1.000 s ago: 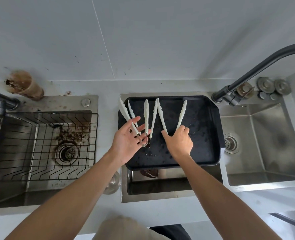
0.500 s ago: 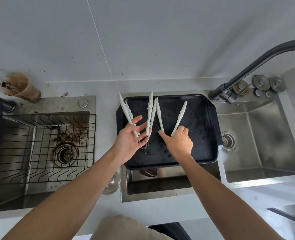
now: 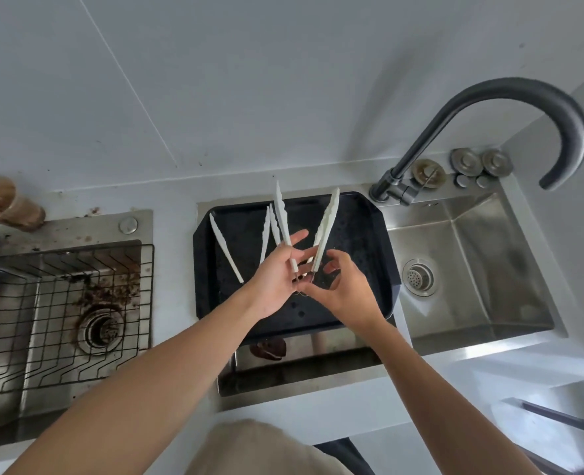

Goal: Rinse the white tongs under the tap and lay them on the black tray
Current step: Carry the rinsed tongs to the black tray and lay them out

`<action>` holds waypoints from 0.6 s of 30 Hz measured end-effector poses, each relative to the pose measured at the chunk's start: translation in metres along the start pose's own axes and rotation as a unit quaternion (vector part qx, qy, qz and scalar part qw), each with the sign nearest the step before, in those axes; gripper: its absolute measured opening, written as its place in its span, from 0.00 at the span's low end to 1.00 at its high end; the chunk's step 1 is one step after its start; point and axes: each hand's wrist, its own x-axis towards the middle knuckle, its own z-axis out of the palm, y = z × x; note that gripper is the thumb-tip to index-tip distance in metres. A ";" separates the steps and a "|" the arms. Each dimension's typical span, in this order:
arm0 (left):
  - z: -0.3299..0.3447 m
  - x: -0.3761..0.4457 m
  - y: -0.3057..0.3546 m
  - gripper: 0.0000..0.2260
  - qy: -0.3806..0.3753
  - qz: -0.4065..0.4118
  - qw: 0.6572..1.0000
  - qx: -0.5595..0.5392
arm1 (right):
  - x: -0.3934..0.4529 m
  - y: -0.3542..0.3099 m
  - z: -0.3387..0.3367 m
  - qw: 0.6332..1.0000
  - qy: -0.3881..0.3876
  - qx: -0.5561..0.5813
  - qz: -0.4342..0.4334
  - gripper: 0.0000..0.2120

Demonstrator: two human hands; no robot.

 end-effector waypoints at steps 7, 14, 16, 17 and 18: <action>0.040 0.029 -0.019 0.20 -0.018 -0.019 0.999 0.027 | 0.000 0.013 -0.027 0.999 0.025 -0.013 0.016 0.33; 0.054 0.058 -0.038 0.19 0.012 -0.055 0.992 0.116 | 0.015 0.031 -0.029 0.994 0.035 -0.023 0.100 0.24; 0.057 0.061 -0.039 0.15 0.050 -0.052 0.983 0.171 | 0.018 0.037 -0.026 0.993 0.028 -0.026 0.109 0.22; 0.057 0.061 -0.038 0.11 0.060 -0.047 0.976 0.202 | 0.019 0.040 -0.024 0.993 0.026 -0.032 0.110 0.21; 0.055 0.060 -0.039 0.09 0.068 -0.038 0.970 0.231 | 0.019 0.042 -0.022 0.993 0.025 -0.040 0.112 0.20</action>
